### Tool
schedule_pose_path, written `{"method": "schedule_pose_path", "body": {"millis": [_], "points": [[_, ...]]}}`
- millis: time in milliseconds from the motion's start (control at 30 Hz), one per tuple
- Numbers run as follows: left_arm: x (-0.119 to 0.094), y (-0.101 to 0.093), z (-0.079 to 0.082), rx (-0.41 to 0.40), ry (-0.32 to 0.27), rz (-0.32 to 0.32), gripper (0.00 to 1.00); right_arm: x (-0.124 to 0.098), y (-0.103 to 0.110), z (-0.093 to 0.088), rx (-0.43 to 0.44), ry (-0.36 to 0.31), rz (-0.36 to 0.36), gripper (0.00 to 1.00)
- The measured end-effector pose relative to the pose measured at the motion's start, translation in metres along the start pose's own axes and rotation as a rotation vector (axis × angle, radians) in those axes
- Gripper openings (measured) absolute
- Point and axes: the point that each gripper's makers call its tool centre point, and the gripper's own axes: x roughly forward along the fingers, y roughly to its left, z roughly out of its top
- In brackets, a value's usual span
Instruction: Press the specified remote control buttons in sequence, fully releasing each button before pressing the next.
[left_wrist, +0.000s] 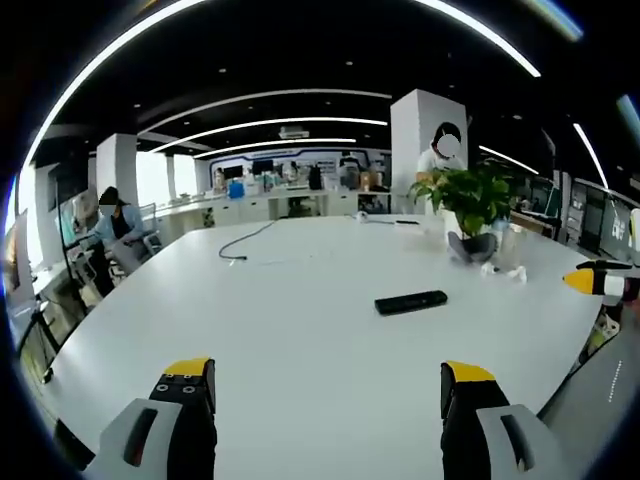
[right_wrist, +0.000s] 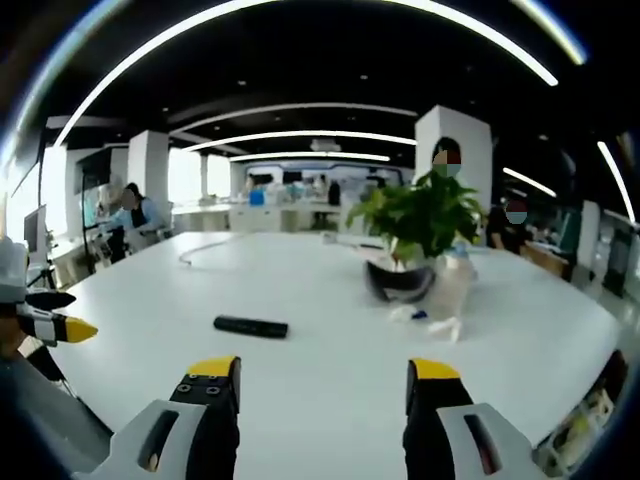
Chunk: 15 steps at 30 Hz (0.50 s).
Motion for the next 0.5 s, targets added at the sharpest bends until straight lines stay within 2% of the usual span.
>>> {"method": "schedule_pose_path", "body": {"millis": [500], "points": [[0.0011,-0.0002,-0.0016,-0.003,0.007,-0.008,0.96,0.001,0.002,-0.0004,0.002,0.003,0.008,0.65]]}}
